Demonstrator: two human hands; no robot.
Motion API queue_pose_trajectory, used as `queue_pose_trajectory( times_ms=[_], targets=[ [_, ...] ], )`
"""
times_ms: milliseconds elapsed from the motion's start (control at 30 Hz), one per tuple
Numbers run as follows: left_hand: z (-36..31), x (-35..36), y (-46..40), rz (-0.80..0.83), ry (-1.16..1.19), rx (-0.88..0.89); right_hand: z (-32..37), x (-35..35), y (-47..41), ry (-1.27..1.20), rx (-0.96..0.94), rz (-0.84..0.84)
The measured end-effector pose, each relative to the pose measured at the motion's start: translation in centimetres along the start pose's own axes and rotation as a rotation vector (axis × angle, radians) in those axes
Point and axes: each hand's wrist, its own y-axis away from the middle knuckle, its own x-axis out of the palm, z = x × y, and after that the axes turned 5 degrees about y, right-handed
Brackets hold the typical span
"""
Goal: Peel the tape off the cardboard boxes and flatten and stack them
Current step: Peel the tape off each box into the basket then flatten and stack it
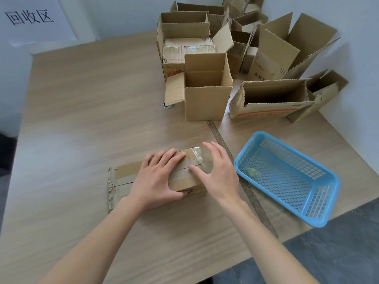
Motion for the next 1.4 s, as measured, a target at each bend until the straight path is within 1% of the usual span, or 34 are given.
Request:
queue_pose_trajectory(
  times_ms=[100, 233, 300, 367, 400, 500, 633, 700, 867, 1000, 1133, 1200, 1267, 1300, 1400],
  targets=[
    [0.0, 0.0, -0.1, 0.0, -0.002, -0.001, 0.3, -0.2, -1.8, 0.063, -0.132, 0.049],
    [0.0, 0.0, 0.0, 0.01, -0.009, -0.008, 0.4, -0.4, -2.6, 0.187, -0.271, 0.018],
    [0.0, 0.0, 0.0, 0.013, -0.005, -0.014, 0.6, -0.4, -2.8, 0.313, -0.336, 0.007],
    [0.0, -0.1, 0.0, 0.014, -0.004, -0.016, 1.1, -0.3, -3.1, 0.478, -0.368, 0.032],
    [0.0, -0.1, 0.0, 0.016, -0.002, -0.016, 1.3, -0.2, -3.1, 0.509, -0.377, 0.02],
    [-0.1, -0.2, 0.0, 0.025, -0.005, -0.018, 1.7, 0.1, -3.2, 0.374, -0.32, -0.068],
    [-0.1, -0.3, 0.0, 0.03, -0.013, -0.019, 1.3, 0.4, -3.4, 0.134, -0.185, -0.062],
    [-0.1, -0.2, -0.1, 0.034, -0.022, -0.015, 0.6, -0.2, -3.8, 0.036, -0.15, -0.017],
    [0.1, -0.1, -0.1, 0.035, -0.025, -0.012, 1.0, -1.6, -4.9, 0.018, -0.23, 0.111],
    [0.1, -0.1, -0.1, 0.034, -0.027, -0.01, 1.8, -2.1, -6.1, 0.271, -0.336, 0.19],
    [0.1, -0.1, -0.1, 0.023, -0.022, -0.005, 2.9, -1.6, -6.2, 0.702, -0.489, 0.259],
    [0.2, 0.0, 0.0, 0.009, -0.019, -0.005, 3.8, -1.4, -6.2, 0.86, -0.539, 0.282],
    [0.2, 0.1, 0.0, -0.007, -0.013, -0.004, 4.1, -1.1, -6.2, 0.882, -0.494, 0.295],
    [0.2, 0.1, 0.0, -0.013, -0.011, -0.004, 4.1, -1.0, -6.3, 0.84, -0.446, 0.285],
    [0.2, 0.1, 0.0, -0.024, -0.009, -0.007, 3.5, -0.7, -6.5, 0.597, -0.284, 0.217]
  ],
)
